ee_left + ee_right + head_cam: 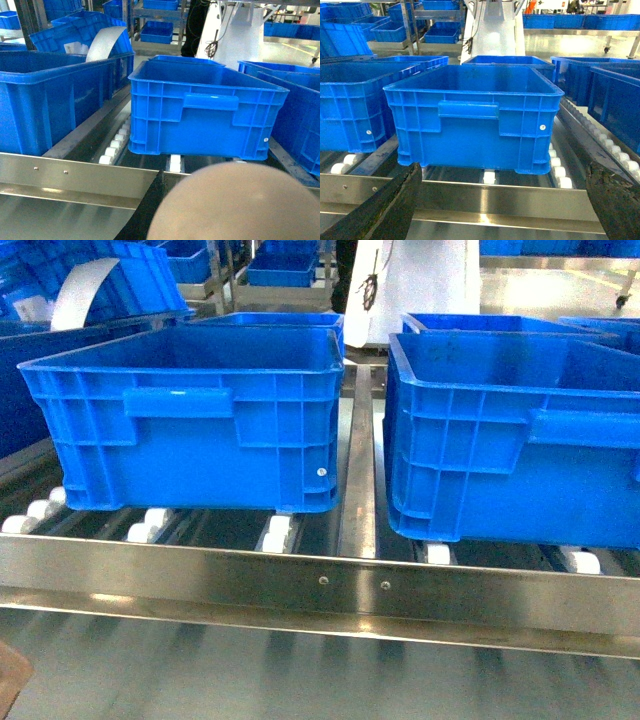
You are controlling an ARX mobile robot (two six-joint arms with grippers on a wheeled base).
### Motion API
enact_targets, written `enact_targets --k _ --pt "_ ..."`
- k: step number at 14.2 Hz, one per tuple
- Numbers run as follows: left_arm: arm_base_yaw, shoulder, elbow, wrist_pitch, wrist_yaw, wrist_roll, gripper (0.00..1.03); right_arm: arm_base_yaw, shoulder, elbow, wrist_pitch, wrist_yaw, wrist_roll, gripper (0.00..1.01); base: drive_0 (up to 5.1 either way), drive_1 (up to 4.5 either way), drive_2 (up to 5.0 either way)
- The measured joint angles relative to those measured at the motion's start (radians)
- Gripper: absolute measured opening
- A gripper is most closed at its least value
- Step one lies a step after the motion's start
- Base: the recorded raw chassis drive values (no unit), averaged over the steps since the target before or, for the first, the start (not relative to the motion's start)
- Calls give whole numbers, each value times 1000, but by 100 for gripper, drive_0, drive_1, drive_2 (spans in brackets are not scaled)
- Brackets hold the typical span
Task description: Place part in tray to right shelf
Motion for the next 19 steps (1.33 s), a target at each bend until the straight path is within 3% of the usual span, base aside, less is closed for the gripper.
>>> enact_targets --k 19 --pt "0 0 0 0 0 0 12 0 0 0 0 0 0 98 0 0 0"
